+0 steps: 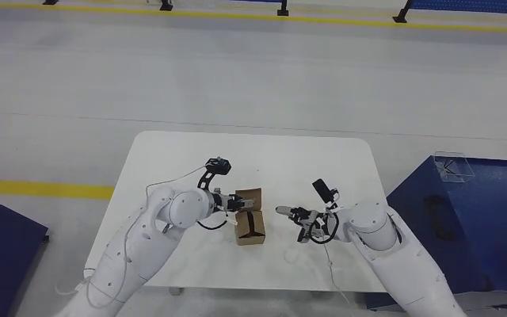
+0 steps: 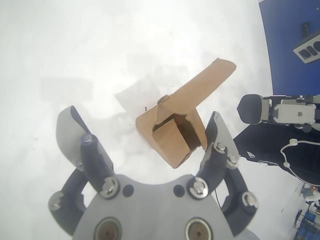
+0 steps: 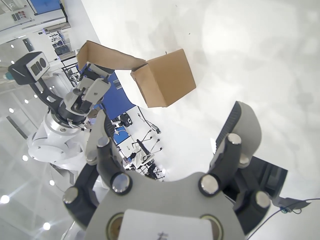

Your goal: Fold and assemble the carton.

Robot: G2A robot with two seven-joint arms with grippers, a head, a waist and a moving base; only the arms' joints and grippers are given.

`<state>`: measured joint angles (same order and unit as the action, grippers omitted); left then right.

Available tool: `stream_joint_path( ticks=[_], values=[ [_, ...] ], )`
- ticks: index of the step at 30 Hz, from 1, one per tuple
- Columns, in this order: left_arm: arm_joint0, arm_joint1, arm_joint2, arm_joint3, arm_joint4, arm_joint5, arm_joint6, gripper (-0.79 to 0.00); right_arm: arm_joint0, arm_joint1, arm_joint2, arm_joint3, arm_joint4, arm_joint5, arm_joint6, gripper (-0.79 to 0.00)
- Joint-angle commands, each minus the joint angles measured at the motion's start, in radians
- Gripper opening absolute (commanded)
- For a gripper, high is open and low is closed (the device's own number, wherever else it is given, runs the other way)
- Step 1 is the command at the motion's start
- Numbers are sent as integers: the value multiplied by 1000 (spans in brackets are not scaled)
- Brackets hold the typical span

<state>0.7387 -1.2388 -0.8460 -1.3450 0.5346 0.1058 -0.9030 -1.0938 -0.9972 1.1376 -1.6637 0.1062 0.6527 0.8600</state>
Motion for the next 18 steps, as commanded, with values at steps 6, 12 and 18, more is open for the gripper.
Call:
stream_joint_path(
  ticks=[6, 12, 18],
  values=[
    [-51, -27, 30, 54, -47, 5, 7, -489, -24, 6, 28, -16, 17, 4, -10, 0],
    [-37, -22, 9, 42, -43, 5, -17, -502, -24, 7, 29, -18, 26, 9, -16, 0],
    [-3, -11, -27, 14, -37, 5, -35, -640, -8, 4, 13, -17, 27, 23, -19, 0]
  ],
)
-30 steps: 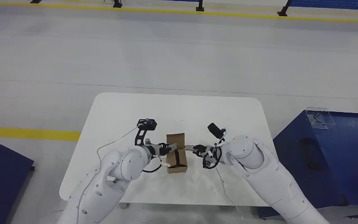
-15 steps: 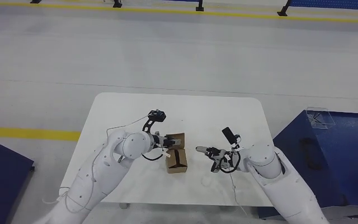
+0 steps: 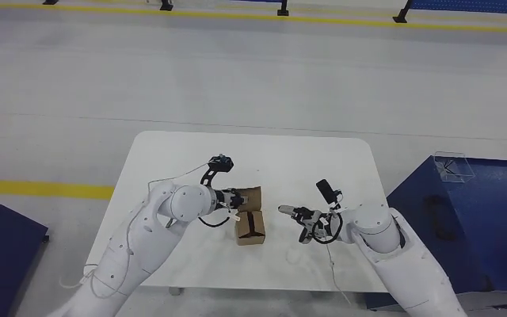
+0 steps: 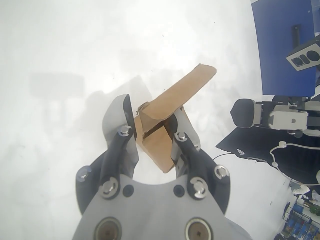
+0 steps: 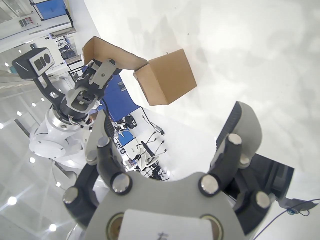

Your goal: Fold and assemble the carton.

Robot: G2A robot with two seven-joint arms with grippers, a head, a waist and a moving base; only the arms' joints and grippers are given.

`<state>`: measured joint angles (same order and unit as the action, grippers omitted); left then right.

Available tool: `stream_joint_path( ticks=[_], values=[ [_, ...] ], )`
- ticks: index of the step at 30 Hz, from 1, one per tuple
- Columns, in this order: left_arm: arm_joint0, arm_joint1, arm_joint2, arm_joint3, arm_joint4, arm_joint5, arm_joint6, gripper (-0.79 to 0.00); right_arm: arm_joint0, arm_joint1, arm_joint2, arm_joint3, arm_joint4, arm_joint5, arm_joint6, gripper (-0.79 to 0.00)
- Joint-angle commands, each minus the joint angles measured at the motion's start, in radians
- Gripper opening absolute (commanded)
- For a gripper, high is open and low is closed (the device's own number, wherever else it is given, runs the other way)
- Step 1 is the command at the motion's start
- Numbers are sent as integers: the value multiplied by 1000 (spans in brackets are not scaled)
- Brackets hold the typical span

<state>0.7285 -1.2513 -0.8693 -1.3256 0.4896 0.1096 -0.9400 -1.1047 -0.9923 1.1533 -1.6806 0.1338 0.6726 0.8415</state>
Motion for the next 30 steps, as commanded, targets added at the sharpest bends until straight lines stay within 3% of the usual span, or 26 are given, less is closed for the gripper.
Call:
stream_joint_path(
  ticks=[1, 3, 13, 24, 29, 30],
  values=[
    [14, 4, -9, -14, 11, 0, -2, -662, 6, -1, -6, -1, -2, 5, -1, 0],
    [29, 9, -21, -33, 11, 0, -10, -785, 12, -1, -12, -1, -3, 9, -2, 0],
    [98, 31, -93, -111, -10, -22, -34, -785, 35, -5, -32, 7, 3, 15, -4, 0],
    [282, 62, -178, -285, 13, 7, 11, -785, 24, 6, -9, -6, -21, -11, 6, 0],
    [328, 70, -193, -344, 11, 11, -11, -785, 32, 8, -10, 4, -23, -7, 11, 0],
    [332, 71, -191, -353, 13, 10, -20, -683, 33, 8, -10, 6, -24, -6, 12, 0]
  ],
)
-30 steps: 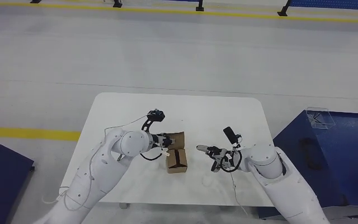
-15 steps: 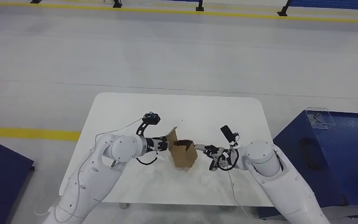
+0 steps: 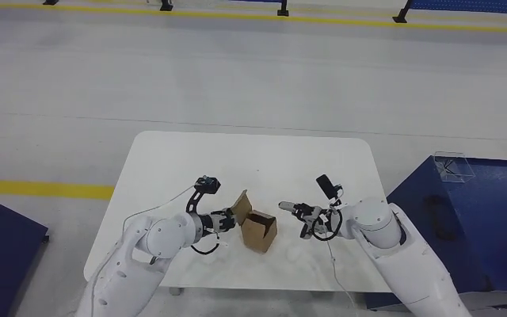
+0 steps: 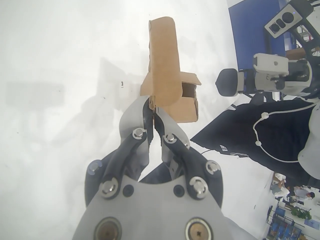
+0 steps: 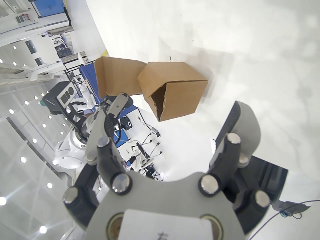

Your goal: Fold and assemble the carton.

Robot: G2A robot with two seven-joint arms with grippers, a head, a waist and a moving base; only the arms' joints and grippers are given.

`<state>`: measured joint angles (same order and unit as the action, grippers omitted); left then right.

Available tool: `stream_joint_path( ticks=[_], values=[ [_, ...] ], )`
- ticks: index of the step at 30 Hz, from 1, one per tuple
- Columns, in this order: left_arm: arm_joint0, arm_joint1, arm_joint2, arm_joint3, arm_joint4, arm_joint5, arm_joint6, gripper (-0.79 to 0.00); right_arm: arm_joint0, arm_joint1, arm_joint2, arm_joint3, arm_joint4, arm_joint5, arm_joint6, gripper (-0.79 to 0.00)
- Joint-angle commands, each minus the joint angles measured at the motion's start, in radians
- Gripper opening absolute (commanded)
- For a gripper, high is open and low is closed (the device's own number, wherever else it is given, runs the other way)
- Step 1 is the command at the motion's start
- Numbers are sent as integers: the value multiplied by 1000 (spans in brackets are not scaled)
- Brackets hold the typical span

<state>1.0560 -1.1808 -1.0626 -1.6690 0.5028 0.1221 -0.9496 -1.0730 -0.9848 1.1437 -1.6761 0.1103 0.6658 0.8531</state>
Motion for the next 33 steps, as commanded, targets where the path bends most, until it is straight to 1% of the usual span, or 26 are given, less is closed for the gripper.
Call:
stream_joint_path(
  ticks=[1, 2, 3, 4, 5, 8, 12, 16, 20, 23, 25, 28, 31, 33],
  values=[
    [8, 2, 7, -20, 16, 3, -13, -514, 3, 0, -1, 5, -1, 2, 2, 0],
    [12, 2, 17, -33, 32, 4, -19, -446, 5, 1, -2, 8, -4, 5, 3, 0],
    [14, 2, 25, -40, 46, 8, -25, -437, 7, 1, -3, 10, -7, 5, 5, 0],
    [14, 1, 34, -46, 51, 14, -32, -394, 9, 2, -3, 14, -8, 5, 8, 0],
    [11, 0, 46, -51, 62, 18, -45, 0, 10, 2, -2, 18, -11, 6, 9, 0],
    [0, -3, 77, -63, 86, 29, -61, 0, 13, 7, -2, 25, -32, 9, 27, 0],
    [-11, -8, 101, -77, 95, 44, -65, 0, 6, 23, -3, 28, -119, 3, 79, 0],
    [-10, -9, 110, -107, 105, 54, -74, 0, -7, 39, -5, 34, -203, -20, 140, 0],
    [5, -7, 114, -157, 121, 62, -82, 0, -31, 53, -14, 34, -254, -63, 224, 0],
    [12, -6, 114, -176, 121, 63, -94, 0, -44, 58, -17, 34, -265, -84, 257, 0],
    [6, -7, 112, -165, 130, 86, -91, 0, -49, 59, -20, 37, -265, -90, 255, 0],
    [-18, -12, 112, -116, 138, 130, -89, 0, -52, 57, -30, 37, -263, -93, 247, 0],
    [-45, -18, 111, -65, 117, 138, -78, 0, -53, 54, -42, 37, -257, -96, 231, 0],
    [-67, -22, 120, -25, 121, 127, -73, 0, -52, 50, -54, 39, -248, -96, 222, 0]
  ],
)
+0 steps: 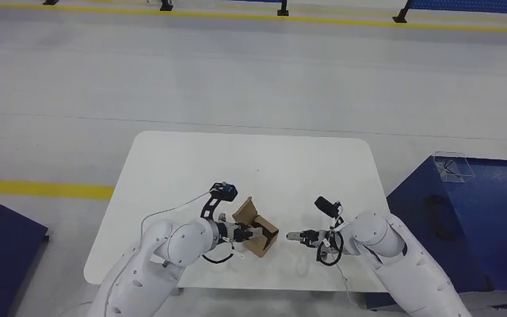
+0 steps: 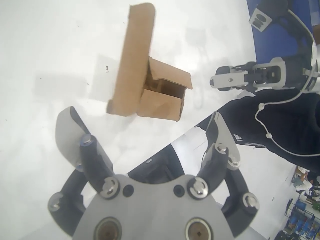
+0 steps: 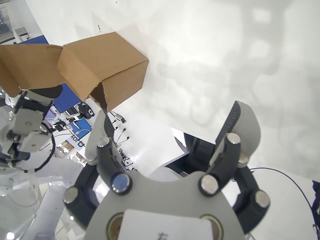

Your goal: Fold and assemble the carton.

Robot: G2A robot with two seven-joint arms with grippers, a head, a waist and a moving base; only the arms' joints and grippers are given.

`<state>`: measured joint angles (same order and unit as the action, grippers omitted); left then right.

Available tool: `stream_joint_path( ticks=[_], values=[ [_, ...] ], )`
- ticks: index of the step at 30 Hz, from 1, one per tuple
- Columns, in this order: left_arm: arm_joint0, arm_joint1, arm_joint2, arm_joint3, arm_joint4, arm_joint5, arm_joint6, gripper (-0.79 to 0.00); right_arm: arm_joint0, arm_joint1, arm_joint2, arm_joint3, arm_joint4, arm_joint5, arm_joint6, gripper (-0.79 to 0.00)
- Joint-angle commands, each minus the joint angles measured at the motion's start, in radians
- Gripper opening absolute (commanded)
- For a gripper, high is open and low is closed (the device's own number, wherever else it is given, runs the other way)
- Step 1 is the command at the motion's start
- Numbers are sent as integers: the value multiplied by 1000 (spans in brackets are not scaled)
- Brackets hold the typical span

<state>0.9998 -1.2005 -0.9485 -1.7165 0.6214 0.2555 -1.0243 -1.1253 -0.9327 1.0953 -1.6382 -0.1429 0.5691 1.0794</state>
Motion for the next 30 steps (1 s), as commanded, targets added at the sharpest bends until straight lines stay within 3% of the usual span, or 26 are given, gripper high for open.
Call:
stream_joint_path(
  ticks=[1, 7, 16, 23, 30],
  values=[
    [-22, -5, 16, 41, -3, -15, -7, 0, 2, -4, -14, 4, 11, 4, -5, 0],
    [-73, -19, 45, 91, -95, -118, -43, 0, 25, -18, -71, 32, 0, 26, -38, 0],
    [-9, -3, 38, -24, -80, -155, -101, 0, 60, -36, -109, 66, 25, 47, -78, 0],
    [42, 4, 50, -102, -48, -153, -98, 0, 72, -41, -124, 78, 27, 47, -80, 0],
    [11, -1, 45, -55, -52, -114, -82, 0, 80, -44, -128, 86, 32, 50, -86, 0]
  ],
)
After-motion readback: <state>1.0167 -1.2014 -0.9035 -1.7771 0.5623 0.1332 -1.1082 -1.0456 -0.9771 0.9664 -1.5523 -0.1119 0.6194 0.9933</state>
